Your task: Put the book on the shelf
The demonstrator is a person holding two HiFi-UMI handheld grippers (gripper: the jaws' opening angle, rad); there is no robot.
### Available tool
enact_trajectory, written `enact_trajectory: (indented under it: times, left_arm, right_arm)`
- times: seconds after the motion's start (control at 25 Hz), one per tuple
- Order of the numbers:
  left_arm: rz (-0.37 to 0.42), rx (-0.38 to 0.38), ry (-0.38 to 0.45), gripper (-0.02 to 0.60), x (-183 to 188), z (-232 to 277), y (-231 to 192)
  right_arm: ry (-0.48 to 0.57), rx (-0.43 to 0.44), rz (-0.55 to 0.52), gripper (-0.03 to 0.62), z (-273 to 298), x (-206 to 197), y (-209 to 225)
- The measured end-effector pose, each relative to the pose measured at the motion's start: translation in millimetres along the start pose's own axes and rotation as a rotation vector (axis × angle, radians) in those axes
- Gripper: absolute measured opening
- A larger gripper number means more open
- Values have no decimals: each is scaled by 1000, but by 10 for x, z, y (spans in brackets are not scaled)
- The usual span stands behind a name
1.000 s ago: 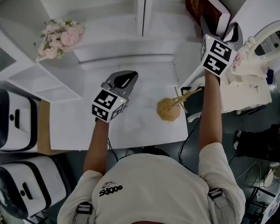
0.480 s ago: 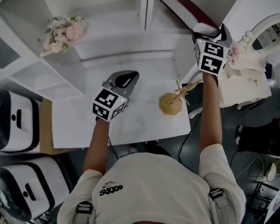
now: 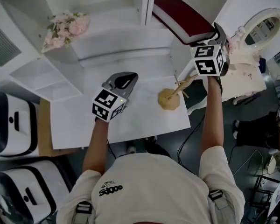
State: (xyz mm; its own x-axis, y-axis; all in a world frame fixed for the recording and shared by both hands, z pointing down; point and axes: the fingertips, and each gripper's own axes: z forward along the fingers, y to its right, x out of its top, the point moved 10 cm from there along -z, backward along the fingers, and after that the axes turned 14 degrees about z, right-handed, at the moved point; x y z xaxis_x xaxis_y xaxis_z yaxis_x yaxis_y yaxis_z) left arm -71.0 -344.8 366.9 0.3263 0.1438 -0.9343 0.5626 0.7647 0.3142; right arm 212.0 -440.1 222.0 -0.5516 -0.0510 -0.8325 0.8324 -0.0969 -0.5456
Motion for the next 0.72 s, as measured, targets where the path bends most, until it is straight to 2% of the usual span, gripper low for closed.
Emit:
enact_trajectory:
  times: [0.04,0.12,0.32,0.48,0.52,0.56,0.72]
  left_arm:
    - [-1,-5,2,17,-3,-7,8]
    - [-2,-10,7,17,0,-13,2]
    - [-13,4,16,17,9,-34,-46]
    - [-25,15,6,17,-32,-31,-66]
    - [-29,18,5,17,-38,-27,-72]
    - [-32,21,5,17,-42,-24,-76]
    - [-44,34,0,17,-74,-26,-91]
  right_arm:
    - [-8,-8,-54,494,-17,21,-33]
    - [-5,-25,-164,406,-33,90,-108]
    - [-65,-28,-335,344,84,234,-151]
    - [-170,63,-420,345,288,258,-224]
    - [-188,96,-444,376,351,267,-285]
    - [-191,124,-464,410,403,291,-350]
    - [-131,219,-470,417,510,460,-534]
